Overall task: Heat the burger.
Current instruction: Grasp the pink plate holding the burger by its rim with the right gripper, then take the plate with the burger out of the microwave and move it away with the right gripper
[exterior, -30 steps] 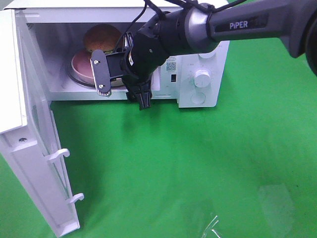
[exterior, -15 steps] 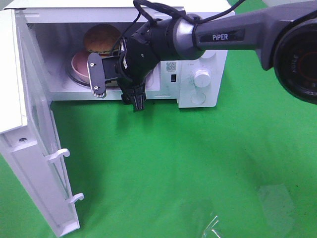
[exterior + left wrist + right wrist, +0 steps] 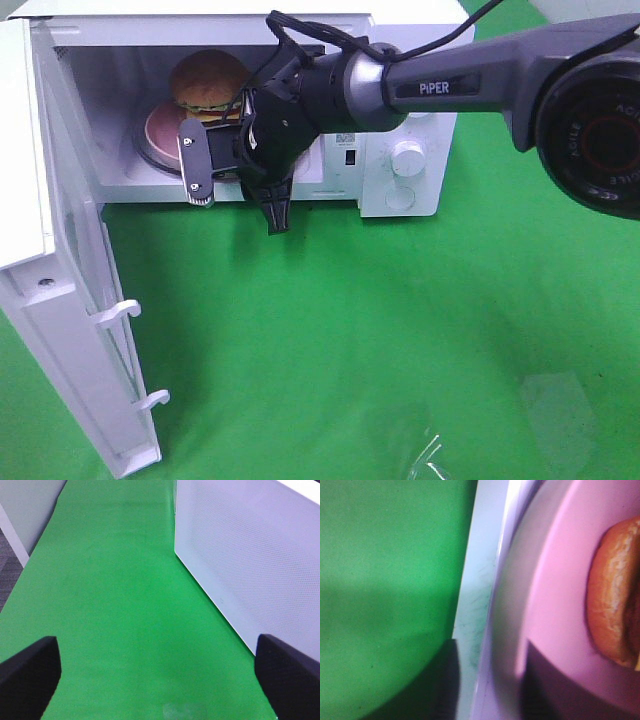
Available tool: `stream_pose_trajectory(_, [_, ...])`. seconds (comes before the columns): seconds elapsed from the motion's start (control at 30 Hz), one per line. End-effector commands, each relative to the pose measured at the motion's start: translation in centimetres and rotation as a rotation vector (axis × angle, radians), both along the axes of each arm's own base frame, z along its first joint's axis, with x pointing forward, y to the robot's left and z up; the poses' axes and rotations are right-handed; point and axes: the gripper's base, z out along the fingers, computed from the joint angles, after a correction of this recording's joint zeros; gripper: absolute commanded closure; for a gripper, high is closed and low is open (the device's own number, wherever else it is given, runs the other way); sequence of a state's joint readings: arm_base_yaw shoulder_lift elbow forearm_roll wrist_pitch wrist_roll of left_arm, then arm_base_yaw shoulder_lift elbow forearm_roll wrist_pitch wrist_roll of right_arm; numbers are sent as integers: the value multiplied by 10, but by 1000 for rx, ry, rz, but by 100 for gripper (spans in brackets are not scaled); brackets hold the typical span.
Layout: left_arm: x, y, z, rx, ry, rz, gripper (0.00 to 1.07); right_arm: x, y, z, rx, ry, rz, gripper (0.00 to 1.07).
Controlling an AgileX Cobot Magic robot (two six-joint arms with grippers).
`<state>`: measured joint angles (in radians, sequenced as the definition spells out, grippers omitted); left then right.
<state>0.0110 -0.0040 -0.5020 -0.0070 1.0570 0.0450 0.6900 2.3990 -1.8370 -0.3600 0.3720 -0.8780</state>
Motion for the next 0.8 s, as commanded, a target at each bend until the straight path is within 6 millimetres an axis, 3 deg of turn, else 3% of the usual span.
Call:
stream_pose_trajectory(0.03, [-3, 0, 1, -4, -36, 5, 9, -1, -1, 4, -4, 19, -22, 106])
stream_pose_trajectory(0.8, [-3, 0, 1, -3, -36, 5, 9, -12, -5, 40, -33, -7, 14, 107])
